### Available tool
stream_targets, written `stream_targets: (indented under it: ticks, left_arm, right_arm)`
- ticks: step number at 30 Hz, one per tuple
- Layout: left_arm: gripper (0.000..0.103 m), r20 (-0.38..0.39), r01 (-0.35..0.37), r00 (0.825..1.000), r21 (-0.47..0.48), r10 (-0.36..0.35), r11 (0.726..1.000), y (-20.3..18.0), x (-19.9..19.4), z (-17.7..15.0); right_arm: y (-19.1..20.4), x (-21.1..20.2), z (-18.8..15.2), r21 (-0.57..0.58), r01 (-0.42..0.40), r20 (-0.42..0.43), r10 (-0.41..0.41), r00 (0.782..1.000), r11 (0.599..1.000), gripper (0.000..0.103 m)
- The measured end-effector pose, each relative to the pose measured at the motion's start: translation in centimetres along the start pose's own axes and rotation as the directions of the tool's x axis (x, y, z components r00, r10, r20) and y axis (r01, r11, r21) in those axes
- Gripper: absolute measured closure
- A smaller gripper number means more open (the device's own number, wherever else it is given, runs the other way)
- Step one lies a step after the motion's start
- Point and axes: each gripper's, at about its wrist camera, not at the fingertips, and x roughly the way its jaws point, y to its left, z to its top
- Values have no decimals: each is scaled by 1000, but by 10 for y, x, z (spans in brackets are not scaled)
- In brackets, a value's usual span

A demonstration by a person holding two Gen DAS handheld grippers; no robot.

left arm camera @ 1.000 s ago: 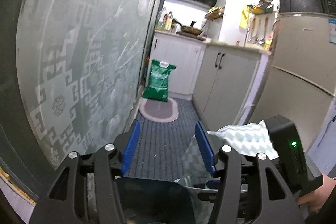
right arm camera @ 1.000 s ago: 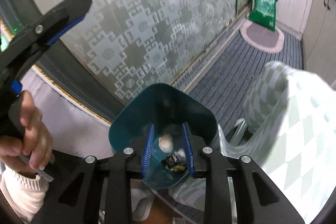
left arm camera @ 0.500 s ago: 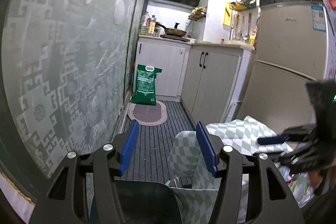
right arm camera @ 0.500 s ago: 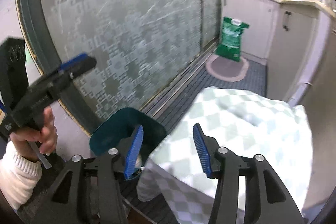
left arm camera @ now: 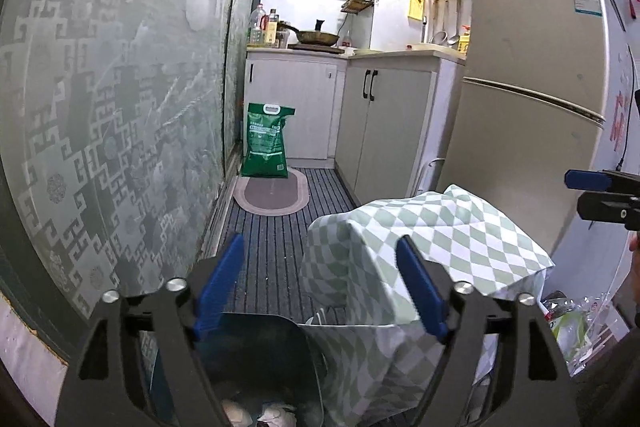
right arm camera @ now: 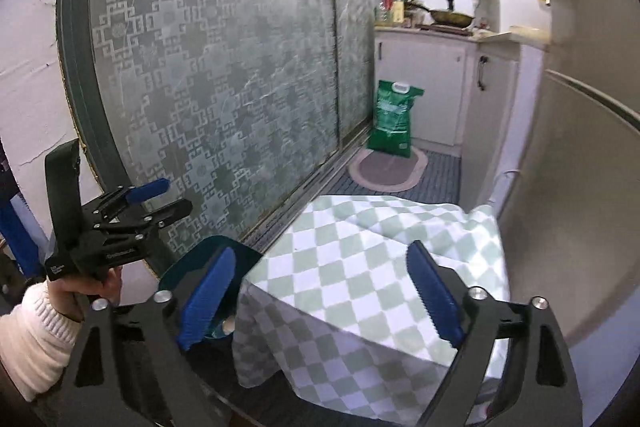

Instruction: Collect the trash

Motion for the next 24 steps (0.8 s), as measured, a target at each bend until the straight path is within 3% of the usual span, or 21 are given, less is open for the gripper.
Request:
stream_targets:
  ticks: [1,4,12,24]
  left_arm:
    - [7,8,2,1000,4,-2,1000,-3,-2,0]
    - [3,27,-7,1000,2,7,1000,-12,-9,1]
    - [3,-9,8,1000,1,-8,1000,-25,-7,2]
    - [3,-15,-40,999,-12,40,999,-26,-3,4]
  right_arm:
    - [-3,-5,-3,4,11,9,-11,1000,1000,10]
    - [-7,-18,-9,9,45,31,-45,999,999,3]
    - [-6,-35,-20,-30,91,65,-89,994,995,3]
    - [-12,-45,-27,-4,111,69,-111,991,994,3]
